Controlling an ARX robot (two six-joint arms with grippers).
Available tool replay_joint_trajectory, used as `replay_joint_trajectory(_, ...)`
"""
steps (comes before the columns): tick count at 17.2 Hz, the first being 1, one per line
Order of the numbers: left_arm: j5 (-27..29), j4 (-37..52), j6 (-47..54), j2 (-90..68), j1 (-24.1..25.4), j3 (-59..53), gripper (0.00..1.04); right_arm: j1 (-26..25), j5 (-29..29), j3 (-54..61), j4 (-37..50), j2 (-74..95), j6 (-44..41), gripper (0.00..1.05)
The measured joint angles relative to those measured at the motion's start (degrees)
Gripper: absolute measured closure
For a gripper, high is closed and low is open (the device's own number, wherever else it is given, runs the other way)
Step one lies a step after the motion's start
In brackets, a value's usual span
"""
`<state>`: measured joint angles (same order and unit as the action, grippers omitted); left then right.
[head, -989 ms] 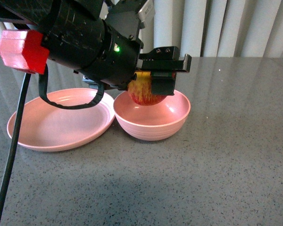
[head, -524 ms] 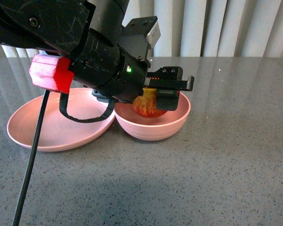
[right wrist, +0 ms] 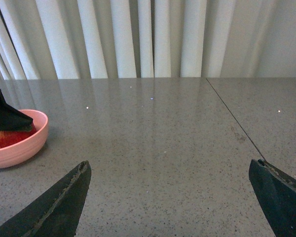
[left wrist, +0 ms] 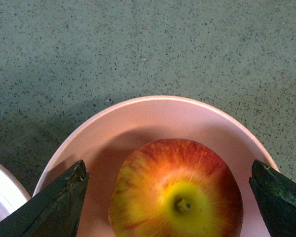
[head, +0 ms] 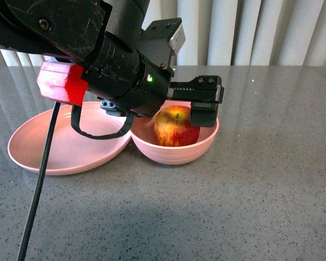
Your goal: Move apple from plate to bowl
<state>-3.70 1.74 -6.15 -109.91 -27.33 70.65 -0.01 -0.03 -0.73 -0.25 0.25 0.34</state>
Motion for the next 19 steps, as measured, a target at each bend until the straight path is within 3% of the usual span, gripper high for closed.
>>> replay_joint_trajectory(6,1.55,6.73,0.28,13.62,1.81,-2.58,0.07,0.0,0.0,0.0,0.0,0.0,0.0,0.07)
replay_joint_trajectory(10,2.97,13.11,-1.27,30.16,11.78,-13.92,0.07,0.0,0.0,0.0,0.0,0.0,0.0,0.07)
replay_joint_trajectory(12,6.43,17.75,-0.61,33.68,14.14,-17.44,0.11,0.0,0.02,0.0,0.0,0.0,0.0,0.07)
replay_joint_trajectory(14,12.37,24.02,2.56,41.42,18.34,-25.51,0.28,0.0,0.02,0.0,-0.02,0.0,0.0,0.07)
replay_joint_trajectory(16,12.26,27.89,4.15,47.23,20.0,-33.79,0.46,0.0,0.0,0.0,0.0,0.0,0.0,0.07)
replay_joint_trajectory(18,10.01,30.12,5.14,49.57,20.65,-42.91,0.69,0.0,0.02,0.0,0.0,0.0,0.0,0.07)
replay_joint_trajectory(19,9.18,31.89,5.14,52.96,21.92,-48.7,0.89,0.0,0.02,0.0,-0.02,0.0,0.0,0.07)
